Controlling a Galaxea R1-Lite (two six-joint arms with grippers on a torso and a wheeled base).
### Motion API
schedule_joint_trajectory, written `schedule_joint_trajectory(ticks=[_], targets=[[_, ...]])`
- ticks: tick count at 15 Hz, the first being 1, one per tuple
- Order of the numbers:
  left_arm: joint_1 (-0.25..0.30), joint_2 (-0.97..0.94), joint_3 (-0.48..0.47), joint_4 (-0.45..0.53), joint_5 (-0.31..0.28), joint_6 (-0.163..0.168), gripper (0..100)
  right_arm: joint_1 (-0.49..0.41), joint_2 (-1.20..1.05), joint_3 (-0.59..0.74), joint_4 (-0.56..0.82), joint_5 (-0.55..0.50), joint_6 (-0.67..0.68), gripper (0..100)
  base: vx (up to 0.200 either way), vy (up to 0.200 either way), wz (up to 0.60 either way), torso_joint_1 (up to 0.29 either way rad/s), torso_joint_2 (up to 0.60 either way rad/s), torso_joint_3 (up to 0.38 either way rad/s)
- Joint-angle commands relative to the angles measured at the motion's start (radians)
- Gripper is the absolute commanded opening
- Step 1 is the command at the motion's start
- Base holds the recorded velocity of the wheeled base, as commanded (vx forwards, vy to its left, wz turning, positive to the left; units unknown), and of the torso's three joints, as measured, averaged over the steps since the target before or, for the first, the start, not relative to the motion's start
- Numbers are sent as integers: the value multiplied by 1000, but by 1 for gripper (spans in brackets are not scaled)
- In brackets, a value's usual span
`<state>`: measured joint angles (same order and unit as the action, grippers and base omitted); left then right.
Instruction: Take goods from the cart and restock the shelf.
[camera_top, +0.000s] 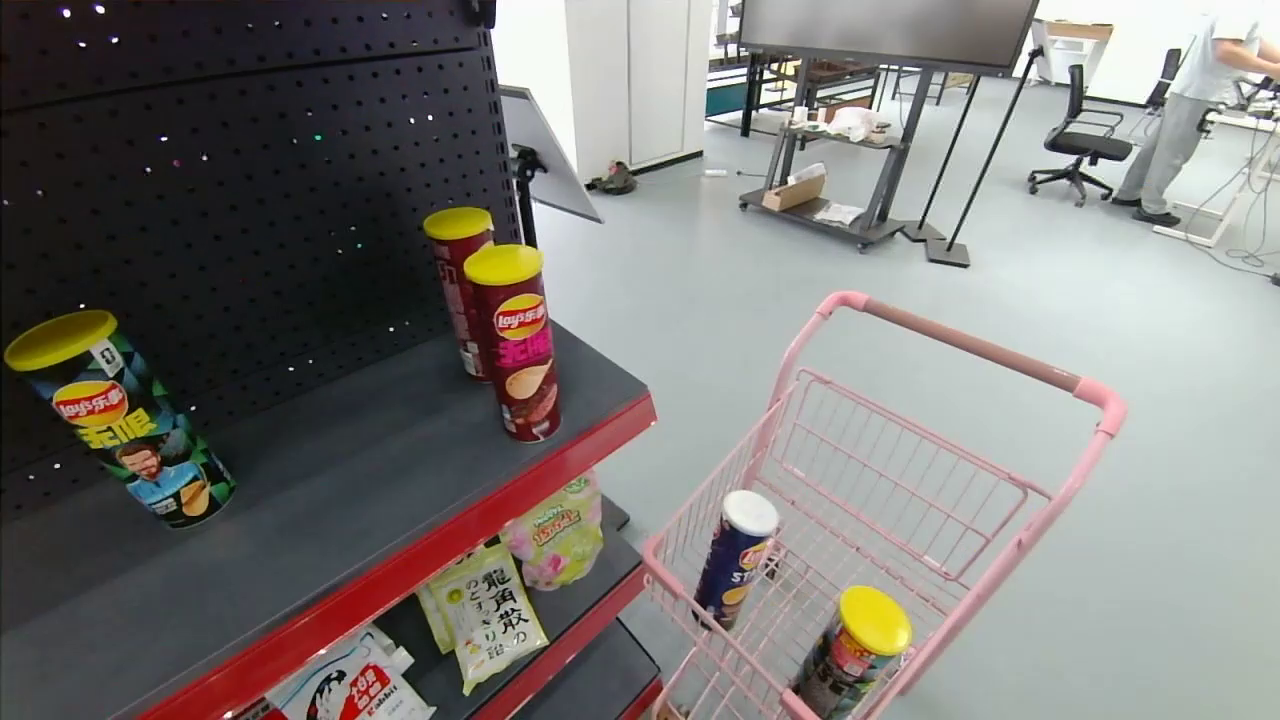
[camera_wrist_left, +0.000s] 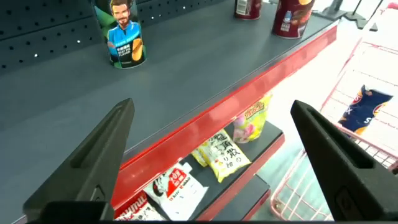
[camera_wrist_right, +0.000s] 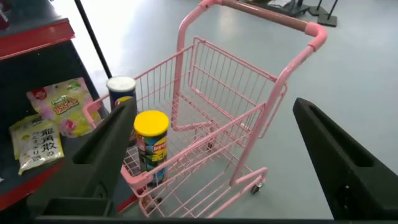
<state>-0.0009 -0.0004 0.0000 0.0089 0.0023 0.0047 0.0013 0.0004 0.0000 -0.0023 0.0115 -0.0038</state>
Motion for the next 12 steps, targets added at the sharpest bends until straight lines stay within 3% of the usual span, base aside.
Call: schedule_joint_trajectory(ticks=[1,3,12], targets=[[-2,0,0,0,1,0,100,0,0,0,-1,-1,-1,100,0,0,0,0,0,0],[-2,0,0,0,1,1,100,0,0,0,-1,-1,-1,100,0,0,0,-33,77,57],[-2,0,0,0,1,0,100,0,0,0,-1,-1,-1,100,0,0,0,-140,343,194]])
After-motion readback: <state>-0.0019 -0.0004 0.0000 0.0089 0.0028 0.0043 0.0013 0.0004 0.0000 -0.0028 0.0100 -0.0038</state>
